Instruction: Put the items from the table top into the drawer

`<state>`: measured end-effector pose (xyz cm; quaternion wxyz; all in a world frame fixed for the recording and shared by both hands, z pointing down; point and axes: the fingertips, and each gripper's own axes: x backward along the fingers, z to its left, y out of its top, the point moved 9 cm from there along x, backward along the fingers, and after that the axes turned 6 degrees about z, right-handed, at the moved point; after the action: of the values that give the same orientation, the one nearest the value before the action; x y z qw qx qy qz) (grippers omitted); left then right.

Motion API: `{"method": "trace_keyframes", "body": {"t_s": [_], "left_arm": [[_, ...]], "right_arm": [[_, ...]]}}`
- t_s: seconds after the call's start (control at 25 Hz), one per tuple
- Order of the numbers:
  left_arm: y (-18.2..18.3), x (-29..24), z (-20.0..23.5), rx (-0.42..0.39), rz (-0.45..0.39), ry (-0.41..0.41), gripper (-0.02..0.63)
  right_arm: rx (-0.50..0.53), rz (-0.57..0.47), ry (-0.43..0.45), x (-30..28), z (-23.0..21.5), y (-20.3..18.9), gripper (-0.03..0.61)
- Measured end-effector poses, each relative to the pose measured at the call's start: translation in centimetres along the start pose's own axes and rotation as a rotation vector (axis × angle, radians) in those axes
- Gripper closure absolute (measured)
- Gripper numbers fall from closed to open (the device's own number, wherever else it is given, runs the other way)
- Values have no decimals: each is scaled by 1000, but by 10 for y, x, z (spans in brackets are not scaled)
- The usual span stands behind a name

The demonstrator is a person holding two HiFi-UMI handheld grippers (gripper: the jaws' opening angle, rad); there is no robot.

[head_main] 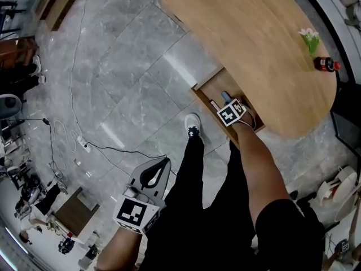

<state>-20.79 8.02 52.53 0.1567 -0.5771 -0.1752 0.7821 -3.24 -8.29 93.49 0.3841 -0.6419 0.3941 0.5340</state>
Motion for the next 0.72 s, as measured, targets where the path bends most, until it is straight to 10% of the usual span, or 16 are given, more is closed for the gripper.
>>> {"method": "trace_keyframes", "body": {"t_s": [0.72], "left_arm": [[64,41,-18,-130,-162,-109,612]], "right_arm": [[-111,-102,19,150,37,-22,416]]}}
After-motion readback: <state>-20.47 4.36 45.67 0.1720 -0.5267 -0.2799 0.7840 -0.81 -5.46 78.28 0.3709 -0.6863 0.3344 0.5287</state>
